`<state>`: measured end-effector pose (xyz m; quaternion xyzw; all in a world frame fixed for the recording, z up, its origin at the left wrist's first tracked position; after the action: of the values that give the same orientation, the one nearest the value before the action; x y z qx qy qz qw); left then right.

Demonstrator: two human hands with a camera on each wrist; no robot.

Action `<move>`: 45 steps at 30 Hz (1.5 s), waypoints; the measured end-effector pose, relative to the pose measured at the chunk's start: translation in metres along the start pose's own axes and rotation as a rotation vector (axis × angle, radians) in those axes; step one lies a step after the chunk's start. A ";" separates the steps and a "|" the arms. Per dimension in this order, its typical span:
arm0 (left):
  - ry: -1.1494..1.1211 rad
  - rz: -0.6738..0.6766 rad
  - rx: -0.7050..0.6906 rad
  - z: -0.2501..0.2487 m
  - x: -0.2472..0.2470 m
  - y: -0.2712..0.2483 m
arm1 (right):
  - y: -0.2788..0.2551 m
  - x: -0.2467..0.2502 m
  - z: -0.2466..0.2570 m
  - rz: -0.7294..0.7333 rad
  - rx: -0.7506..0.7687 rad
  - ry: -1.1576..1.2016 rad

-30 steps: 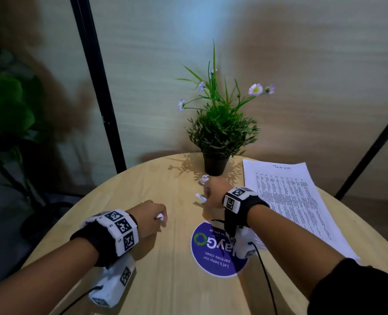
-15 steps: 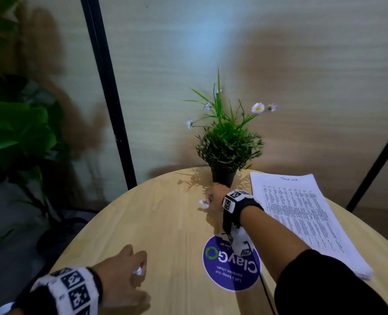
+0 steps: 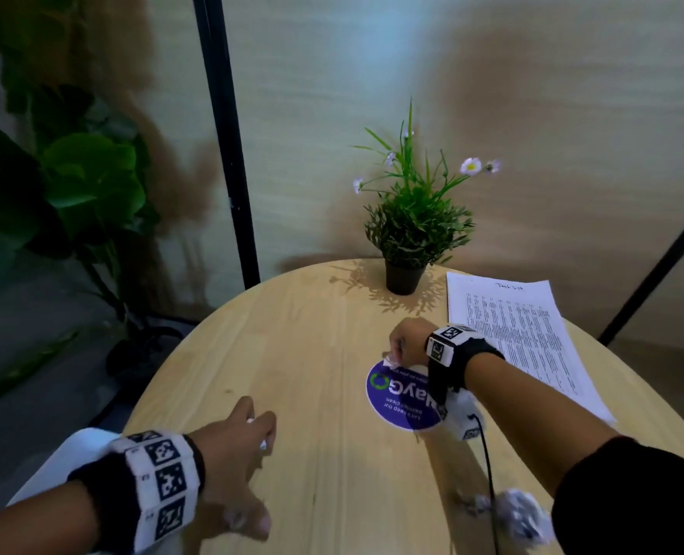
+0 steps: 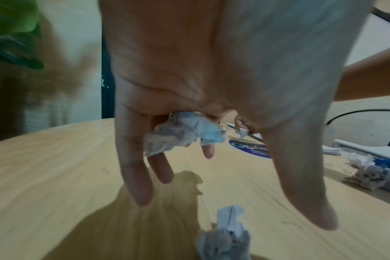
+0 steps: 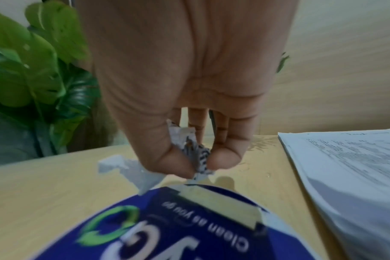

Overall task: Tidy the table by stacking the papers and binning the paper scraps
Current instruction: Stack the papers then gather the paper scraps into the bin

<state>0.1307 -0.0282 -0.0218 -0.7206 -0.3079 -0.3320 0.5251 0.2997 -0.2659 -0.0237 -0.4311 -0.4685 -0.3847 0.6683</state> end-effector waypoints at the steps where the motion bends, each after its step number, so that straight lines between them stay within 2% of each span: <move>1: 0.037 -0.017 0.012 -0.002 -0.001 -0.004 | -0.014 0.004 0.007 0.001 0.018 0.006; 5: 0.125 -0.131 0.062 -0.001 -0.013 -0.019 | -0.086 0.017 0.030 -0.050 0.048 0.049; 9: 0.119 -0.120 0.096 0.002 -0.040 -0.027 | -0.153 0.015 0.037 -0.053 0.042 0.098; 14: 0.141 -0.186 0.012 -0.032 -0.058 -0.040 | -0.224 -0.001 0.035 -0.061 0.026 0.222; 19: 0.102 -0.154 -0.084 -0.070 -0.077 -0.045 | -0.275 -0.013 0.028 -0.113 -0.048 0.351; 25: 0.090 -0.172 -0.187 -0.121 -0.103 -0.059 | -0.311 -0.023 0.005 -0.210 -0.276 0.460; 28: -0.006 -0.186 -0.234 -0.151 -0.107 -0.068 | -0.325 -0.029 -0.008 -0.210 -0.401 0.586; 34: -0.192 -0.261 -0.195 -0.211 -0.101 -0.077 | -0.347 -0.033 -0.021 -0.308 -0.531 0.749; 37: -0.279 -0.301 -0.150 -0.231 -0.105 -0.078 | -0.350 -0.037 -0.024 -0.321 -0.565 0.660; 41: -0.088 -0.239 -0.190 -0.253 -0.130 -0.077 | -0.348 -0.045 -0.029 -0.300 -0.581 0.559; 45: 0.004 -0.285 -0.204 -0.258 -0.142 -0.068 | -0.342 -0.052 -0.031 -0.216 -0.604 0.371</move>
<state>-0.0469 -0.2720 -0.0389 -0.7184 -0.3706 -0.4343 0.3974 -0.0189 -0.4024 -0.0052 -0.4797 -0.2475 -0.6457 0.5401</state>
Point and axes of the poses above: each hand's wrist, its own y-axis towards the middle knuckle, its own x-axis out of the back of the hand, z = x × y, the point moved 5 cm from there along y, towards the middle knuckle, and after that the axes turned 7 degrees about -z, right-handed, at the moved point
